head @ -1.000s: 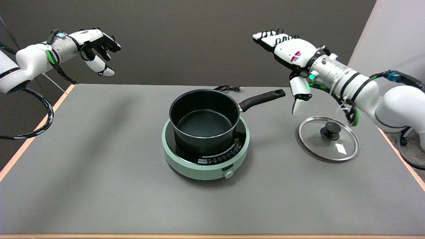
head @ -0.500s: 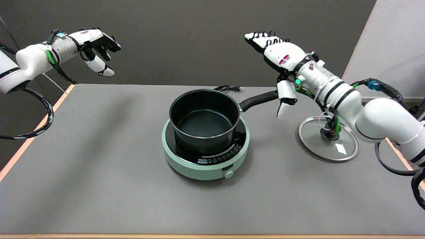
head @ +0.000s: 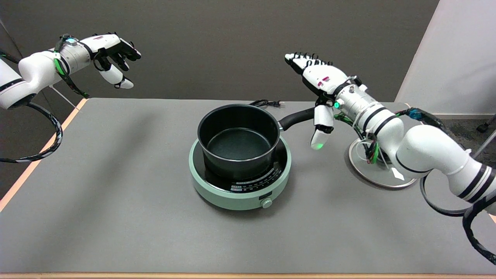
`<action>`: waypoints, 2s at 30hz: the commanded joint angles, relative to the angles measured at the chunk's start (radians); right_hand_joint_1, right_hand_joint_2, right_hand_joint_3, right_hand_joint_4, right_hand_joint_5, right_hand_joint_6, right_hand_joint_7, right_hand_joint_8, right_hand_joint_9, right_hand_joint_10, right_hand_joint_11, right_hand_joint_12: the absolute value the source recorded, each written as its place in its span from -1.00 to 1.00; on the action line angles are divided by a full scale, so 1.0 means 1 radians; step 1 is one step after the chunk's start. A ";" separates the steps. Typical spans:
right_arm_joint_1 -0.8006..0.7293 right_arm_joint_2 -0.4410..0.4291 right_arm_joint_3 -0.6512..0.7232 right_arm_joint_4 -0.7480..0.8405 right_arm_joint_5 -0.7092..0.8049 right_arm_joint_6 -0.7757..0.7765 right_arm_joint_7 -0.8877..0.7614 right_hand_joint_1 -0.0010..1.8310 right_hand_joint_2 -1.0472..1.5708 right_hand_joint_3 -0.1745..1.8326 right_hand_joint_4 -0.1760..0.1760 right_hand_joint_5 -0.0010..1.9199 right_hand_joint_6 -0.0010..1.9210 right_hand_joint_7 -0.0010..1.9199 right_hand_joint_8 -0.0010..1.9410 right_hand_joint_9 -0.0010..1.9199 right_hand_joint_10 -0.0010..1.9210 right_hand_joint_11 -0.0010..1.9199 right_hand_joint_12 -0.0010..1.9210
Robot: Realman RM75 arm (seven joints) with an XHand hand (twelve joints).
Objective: Pick up the pot.
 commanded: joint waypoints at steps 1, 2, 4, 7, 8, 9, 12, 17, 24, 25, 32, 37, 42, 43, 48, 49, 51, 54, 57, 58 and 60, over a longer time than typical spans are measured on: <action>0.013 -0.043 -0.044 -0.043 0.171 0.062 -0.174 0.51 -0.86 -0.08 -1.00 -0.96 -0.96 -0.96 -0.96 -0.96 -0.96 -0.96 -0.96; 0.016 -0.040 -0.044 -0.041 0.180 0.060 -0.184 0.51 -0.86 -0.08 -1.00 -0.96 -0.96 -0.96 -0.96 -0.96 -0.96 -0.96 -0.96; 0.024 -0.037 -0.043 -0.041 0.196 0.052 -0.199 0.51 -0.85 -0.09 -1.00 -0.96 -0.96 -0.96 -0.96 -0.96 -0.96 -0.96 -0.96; 0.037 -0.035 -0.042 -0.040 0.204 0.042 -0.219 0.52 -0.85 -0.09 -1.00 -0.96 -0.96 -0.96 -0.96 -0.96 -0.96 -0.96 -0.96; 0.042 -0.035 -0.042 -0.039 0.204 0.039 -0.222 0.52 -0.85 -0.09 -1.00 -0.96 -0.96 -0.96 -0.96 -0.96 -0.96 -0.96 -0.96; 0.045 -0.035 -0.042 -0.036 0.204 0.035 -0.226 0.52 -0.85 -0.09 -1.00 -0.96 -0.96 -0.96 -0.96 -0.96 -0.96 -0.96 -0.96; 0.048 -0.035 -0.042 -0.022 0.204 0.020 -0.249 0.52 -0.83 -0.12 -1.00 -0.96 -0.96 -0.96 -0.96 -0.96 -0.96 -0.96 -0.96; 0.048 -0.035 -0.055 -0.027 0.210 -0.021 -0.280 0.56 -0.80 -0.15 -0.86 -0.95 -0.95 -0.95 -0.95 -0.95 -0.95 -0.95 -0.95; 0.045 -0.035 -0.065 -0.058 0.283 -0.080 -0.342 0.55 -0.75 -0.15 -0.67 -0.91 -0.91 -0.91 -0.91 -0.91 -0.91 -0.91 -0.91; 0.045 -0.035 -0.065 -0.059 0.287 -0.086 -0.350 0.54 -0.75 -0.14 -0.65 -0.91 -0.91 -0.91 -0.91 -0.91 -0.91 -0.91 -0.91; 0.045 -0.033 -0.066 -0.060 0.307 -0.110 -0.356 0.45 -0.86 0.13 -0.39 -0.90 -0.90 -0.90 -0.90 -0.90 -0.90 -0.90 -0.90; 0.041 -0.015 -0.065 -0.066 0.342 -0.110 -0.357 0.37 -0.89 0.18 -0.32 -0.93 -0.93 -0.93 -0.93 -0.93 -0.93 -0.93 -0.93; 0.040 0.002 -0.054 -0.066 0.370 -0.105 -0.357 0.27 -0.67 -0.22 -0.23 -0.97 -0.97 -0.97 -0.97 -0.97 -0.97 -0.97 -0.97; 0.041 0.003 -0.054 -0.066 0.372 -0.105 -0.357 0.24 -0.61 -0.26 -0.20 -0.97 -0.97 -0.97 -0.97 -0.97 -0.97 -0.97 -0.97; 0.047 0.009 -0.052 -0.078 0.392 -0.110 -0.357 0.18 -0.48 -0.29 -0.07 -0.96 -0.96 -0.96 -0.96 -0.96 -0.96 -0.96 -0.96; 0.047 0.010 -0.052 -0.080 0.393 -0.111 -0.357 0.17 -0.47 -0.28 -0.06 -0.95 -0.95 -0.95 -0.96 -0.95 -0.95 -0.95 -0.95; 0.048 0.012 -0.051 -0.081 0.395 -0.111 -0.357 0.17 -0.46 -0.28 -0.03 -0.95 -0.95 -0.95 -0.95 -0.95 -0.95 -0.95 -0.95; 0.049 0.017 -0.048 -0.081 0.408 -0.111 -0.357 0.16 -0.46 -0.27 0.02 -0.95 -0.95 -0.95 -0.95 -0.95 -0.95 -0.95 -0.95; 0.049 0.024 -0.044 -0.080 0.414 -0.112 -0.357 0.16 -0.45 -0.25 0.05 -0.95 -0.95 -0.95 -0.95 -0.95 -0.95 -0.95 -0.95; 0.049 0.026 -0.044 -0.079 0.414 -0.113 -0.357 0.16 -0.45 -0.25 0.07 -0.94 -0.94 -0.94 -0.94 -0.94 -0.94 -0.94 -0.94; 0.050 0.029 -0.044 -0.077 0.414 -0.118 -0.357 0.16 -0.44 -0.23 1.00 -0.94 -0.94 -0.94 -0.94 -0.94 -0.94 -0.94 -0.94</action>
